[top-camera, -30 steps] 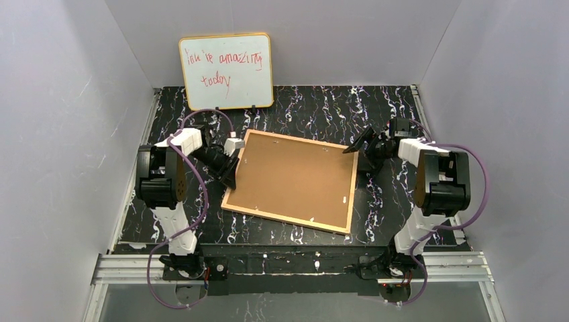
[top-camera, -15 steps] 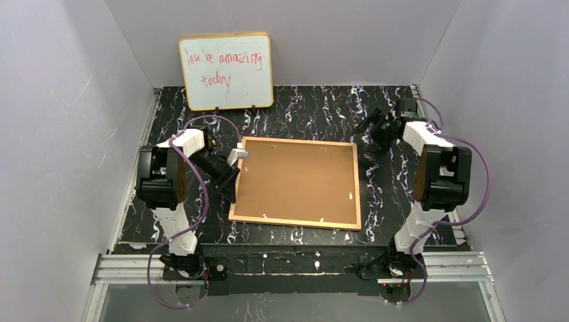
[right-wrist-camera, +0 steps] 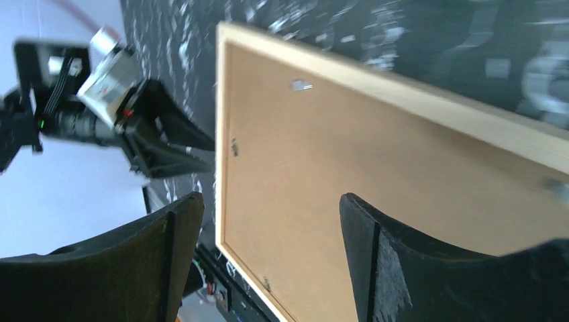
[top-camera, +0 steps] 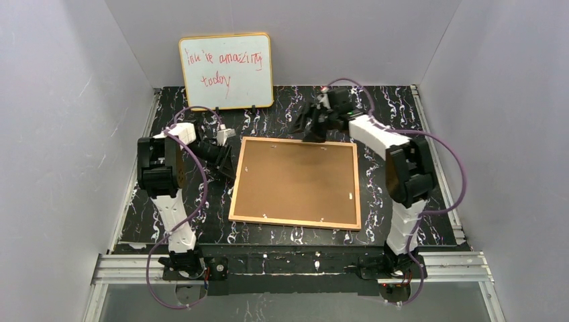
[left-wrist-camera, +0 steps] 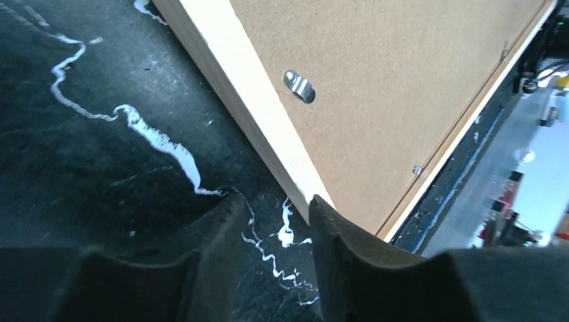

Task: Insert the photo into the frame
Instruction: Adjust the photo frame at the center of the board, then install the photo frame at the center of the board.

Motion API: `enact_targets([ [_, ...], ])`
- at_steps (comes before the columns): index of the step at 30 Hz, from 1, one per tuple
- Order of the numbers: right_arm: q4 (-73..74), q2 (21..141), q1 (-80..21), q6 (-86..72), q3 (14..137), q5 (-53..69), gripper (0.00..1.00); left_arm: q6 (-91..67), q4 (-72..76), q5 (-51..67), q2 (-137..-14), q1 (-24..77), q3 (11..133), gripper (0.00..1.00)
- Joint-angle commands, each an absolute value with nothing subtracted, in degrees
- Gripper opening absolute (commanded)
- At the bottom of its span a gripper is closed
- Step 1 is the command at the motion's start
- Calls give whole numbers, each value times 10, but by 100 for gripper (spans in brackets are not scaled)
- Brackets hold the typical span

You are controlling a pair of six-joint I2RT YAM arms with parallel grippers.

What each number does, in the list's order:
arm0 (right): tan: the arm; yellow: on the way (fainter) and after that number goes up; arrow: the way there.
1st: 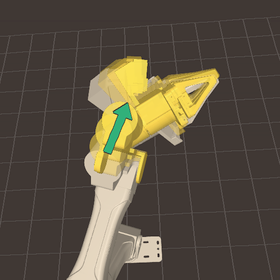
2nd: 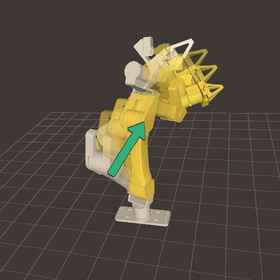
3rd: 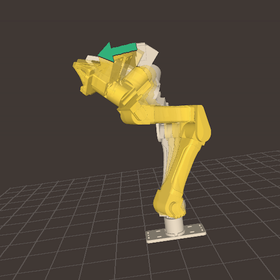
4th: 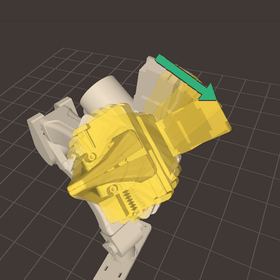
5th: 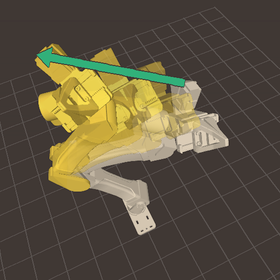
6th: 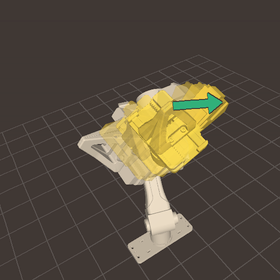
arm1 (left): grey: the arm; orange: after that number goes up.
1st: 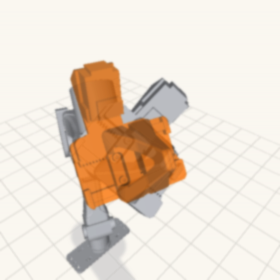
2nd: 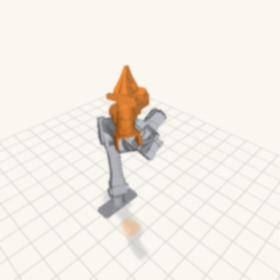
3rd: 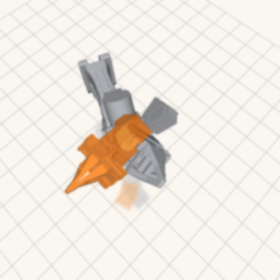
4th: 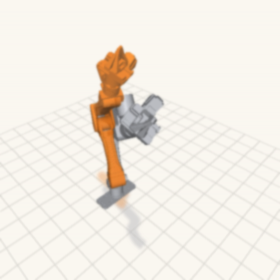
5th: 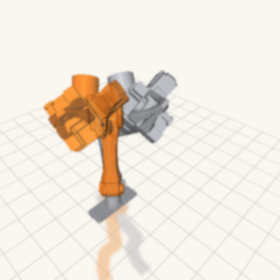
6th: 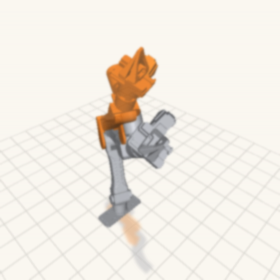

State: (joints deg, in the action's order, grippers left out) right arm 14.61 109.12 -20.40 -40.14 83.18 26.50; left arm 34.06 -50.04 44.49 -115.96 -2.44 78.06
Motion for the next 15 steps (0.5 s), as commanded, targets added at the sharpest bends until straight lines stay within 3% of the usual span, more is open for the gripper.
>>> enact_targets([
  [1, 99, 1154, -264, -422, 889, 310, 81, 304, -492, 493, -1177, -15, 780, 35],
  [6, 99, 1240, -319, -430, 970, 328, 79, 308, -485, 484, -1188, -15, 763, 21],
  [15, 109, 1319, -378, -435, 1044, 331, 73, 309, -474, 482, -1195, -15, 741, 17],
])
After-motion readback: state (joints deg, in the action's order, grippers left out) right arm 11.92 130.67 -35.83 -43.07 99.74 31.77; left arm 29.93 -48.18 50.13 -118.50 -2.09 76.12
